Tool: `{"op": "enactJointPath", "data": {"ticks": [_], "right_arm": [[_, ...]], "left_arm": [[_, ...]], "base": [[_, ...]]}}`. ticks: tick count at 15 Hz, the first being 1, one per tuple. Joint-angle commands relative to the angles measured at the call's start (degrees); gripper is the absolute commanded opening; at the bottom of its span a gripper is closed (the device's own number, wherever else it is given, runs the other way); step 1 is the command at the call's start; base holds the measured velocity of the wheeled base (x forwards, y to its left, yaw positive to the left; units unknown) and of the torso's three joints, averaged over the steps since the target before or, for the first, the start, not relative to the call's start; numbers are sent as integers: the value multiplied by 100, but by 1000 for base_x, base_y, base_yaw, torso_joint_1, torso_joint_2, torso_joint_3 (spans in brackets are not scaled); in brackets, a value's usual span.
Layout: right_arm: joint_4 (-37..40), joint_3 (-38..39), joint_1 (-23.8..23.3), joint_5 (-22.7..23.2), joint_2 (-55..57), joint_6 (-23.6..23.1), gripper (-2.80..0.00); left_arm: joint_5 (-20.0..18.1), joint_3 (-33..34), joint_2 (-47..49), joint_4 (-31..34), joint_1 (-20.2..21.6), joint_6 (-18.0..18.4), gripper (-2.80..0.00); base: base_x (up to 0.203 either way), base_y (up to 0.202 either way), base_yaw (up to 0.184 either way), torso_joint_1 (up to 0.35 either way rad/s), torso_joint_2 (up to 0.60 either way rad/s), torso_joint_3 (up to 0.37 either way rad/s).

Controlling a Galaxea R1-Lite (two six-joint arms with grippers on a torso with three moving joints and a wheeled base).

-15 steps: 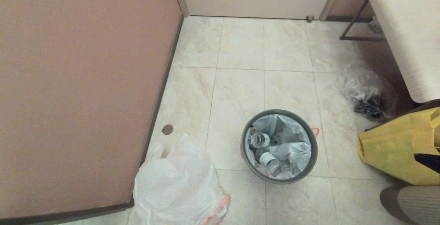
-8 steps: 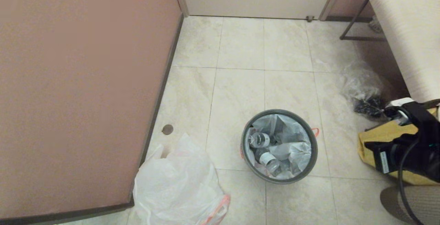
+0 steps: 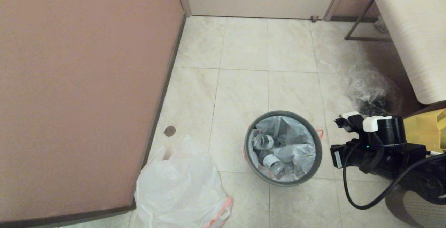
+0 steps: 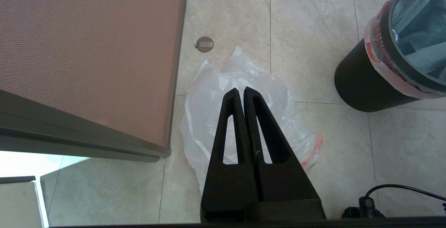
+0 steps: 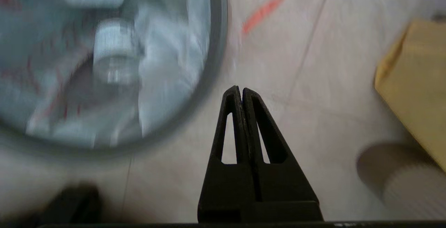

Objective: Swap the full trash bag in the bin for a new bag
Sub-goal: Place the trash can ring on the floor

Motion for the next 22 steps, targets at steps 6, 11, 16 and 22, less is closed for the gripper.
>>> {"op": "enactJointPath", "data": {"ticks": [6,11,16,22], "right_arm": [[-22,-760,149,-12,852,-63,0],[-33,-1081,79,-21,1163,-64,-280],[-39,-1268,41,-31,1464,-55,-280],[56,-1137,73,-224,927,-43,-280]], "left_arm": [[-1,0,5,0,1,0,-280],[-4,0,5,0,1,0,-280],[-4,0,5,0,1,0,-280],[3,0,5,0,1,0,-280]], "base": [[0,0,0,0,0,0],[0,0,0,0,0,0],[0,0,0,0,0,0],[0,0,0,0,0,0]]}}
